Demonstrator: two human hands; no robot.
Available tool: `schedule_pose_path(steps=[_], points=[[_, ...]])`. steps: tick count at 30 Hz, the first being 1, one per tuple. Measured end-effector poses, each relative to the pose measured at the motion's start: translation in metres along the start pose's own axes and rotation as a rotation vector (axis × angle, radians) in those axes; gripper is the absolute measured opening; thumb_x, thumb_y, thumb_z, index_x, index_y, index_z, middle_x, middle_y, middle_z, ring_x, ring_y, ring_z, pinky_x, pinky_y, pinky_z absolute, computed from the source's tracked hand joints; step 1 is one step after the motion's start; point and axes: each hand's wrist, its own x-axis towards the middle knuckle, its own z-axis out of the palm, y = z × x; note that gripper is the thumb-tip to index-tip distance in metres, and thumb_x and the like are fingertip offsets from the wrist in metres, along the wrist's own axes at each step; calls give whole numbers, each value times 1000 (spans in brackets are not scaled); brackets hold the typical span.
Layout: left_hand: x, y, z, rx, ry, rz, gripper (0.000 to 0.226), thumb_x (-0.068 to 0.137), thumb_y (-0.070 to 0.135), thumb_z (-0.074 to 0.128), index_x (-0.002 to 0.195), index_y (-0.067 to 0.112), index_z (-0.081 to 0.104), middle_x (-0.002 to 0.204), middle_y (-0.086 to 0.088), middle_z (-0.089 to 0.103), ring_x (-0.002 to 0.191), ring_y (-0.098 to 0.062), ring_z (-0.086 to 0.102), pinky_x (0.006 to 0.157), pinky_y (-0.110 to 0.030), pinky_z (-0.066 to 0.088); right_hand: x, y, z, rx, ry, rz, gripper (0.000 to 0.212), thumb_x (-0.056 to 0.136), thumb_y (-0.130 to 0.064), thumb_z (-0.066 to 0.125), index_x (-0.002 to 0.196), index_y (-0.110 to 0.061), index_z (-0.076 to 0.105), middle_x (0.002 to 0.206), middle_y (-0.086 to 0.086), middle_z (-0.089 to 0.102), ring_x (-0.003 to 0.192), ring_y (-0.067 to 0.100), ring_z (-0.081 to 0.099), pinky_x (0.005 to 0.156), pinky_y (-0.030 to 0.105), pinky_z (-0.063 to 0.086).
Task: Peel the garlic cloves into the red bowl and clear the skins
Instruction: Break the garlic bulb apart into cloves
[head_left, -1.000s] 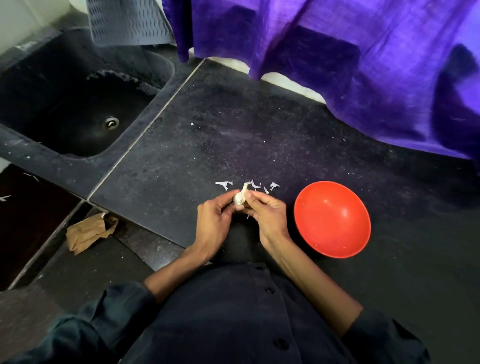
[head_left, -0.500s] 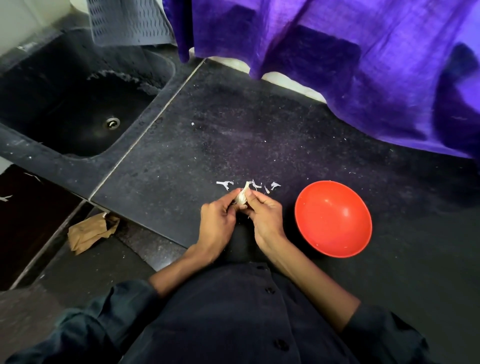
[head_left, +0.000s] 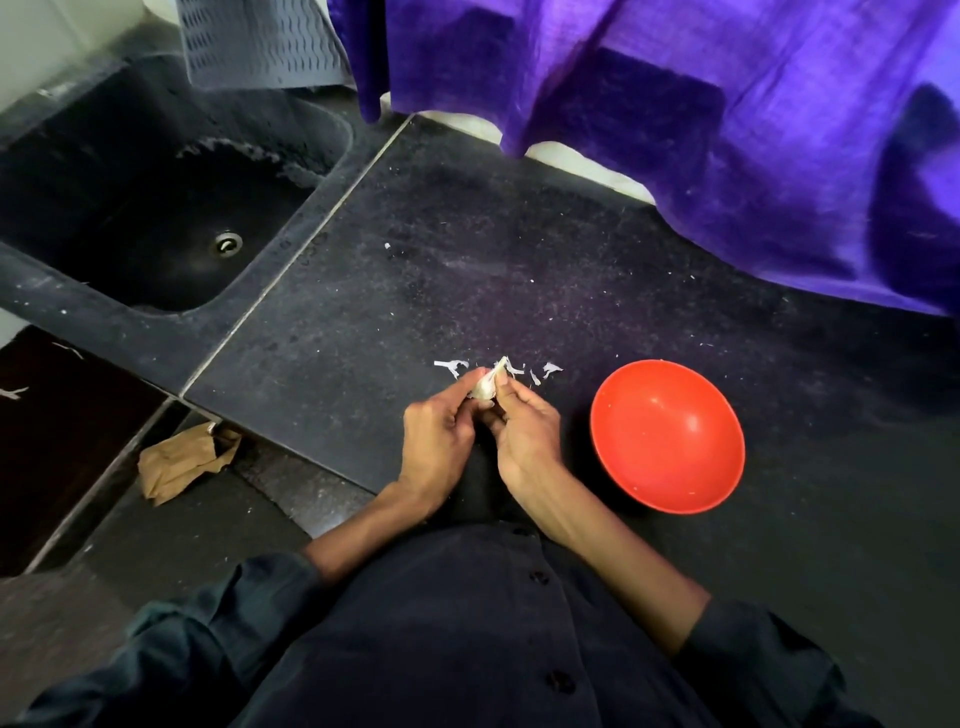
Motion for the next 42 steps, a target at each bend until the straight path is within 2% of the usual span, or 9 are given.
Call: schedule_pose_path(steps=[4,9,13,16,22,27,31,38,42], points=[[-1,-2,1,-19,0,7,41,86,-5,62,121,15,68,75,-6,74,65,0,57,64,1,39,1,-4,1,20,20,57,13,94,-5,58,86,-4,68,77,6,68,65,11,62,60,21,53],[-2,-5,1,-207,-64,-124,38,89,-1,62,124,16,66,101,20,67,89,17,61,85,-6,45,7,-11,-12,-67,-106,76,13,95,-7,56,91,-1,68,79,8,71,69,14,67,66,26,57],[1,-8,3,-467,-100,-299,38,90,1,63,123,20,64,108,12,70,101,-2,66,87,-27,56,8,-10,-17,-87,-151,66,27,96,-17,57,110,5,65,93,14,71,78,18,69,78,32,58],[2,-11,4,-572,-131,-348,39,91,-1,61,117,28,63,110,3,71,104,-11,68,86,-34,57,6,-10,-18,-93,-159,71,28,94,-16,59,112,5,65,98,16,70,82,19,69,81,32,58],[2,-12,4,-684,-190,-408,37,93,-3,56,117,24,63,106,1,72,97,-18,70,77,-31,59,9,-16,-22,-103,-141,119,26,97,-9,53,116,8,60,96,18,68,77,21,70,71,30,59],[4,-15,3,-687,-194,-431,34,93,0,57,126,10,61,108,-6,72,94,-18,70,74,-28,59,12,-17,-25,-171,-167,103,18,99,-8,49,100,1,65,91,16,70,78,23,70,75,34,60],[4,-14,3,-665,-199,-394,33,91,2,61,120,18,65,110,-5,71,93,-17,69,74,-28,58,11,-16,-25,-244,-186,63,28,98,-12,53,114,10,60,93,18,68,75,22,69,72,31,60],[5,-15,2,-583,-163,-336,34,88,2,66,111,27,66,113,-4,63,94,-13,67,73,-23,56,10,-17,-26,-262,-218,31,30,98,-17,55,112,8,63,97,20,70,82,24,69,79,33,59],[5,-15,0,-506,-158,-293,34,85,3,69,110,26,66,102,-9,63,92,-3,63,85,-19,51,8,-16,-27,-281,-246,13,21,92,-4,59,108,7,65,92,14,70,81,21,67,82,34,57]])
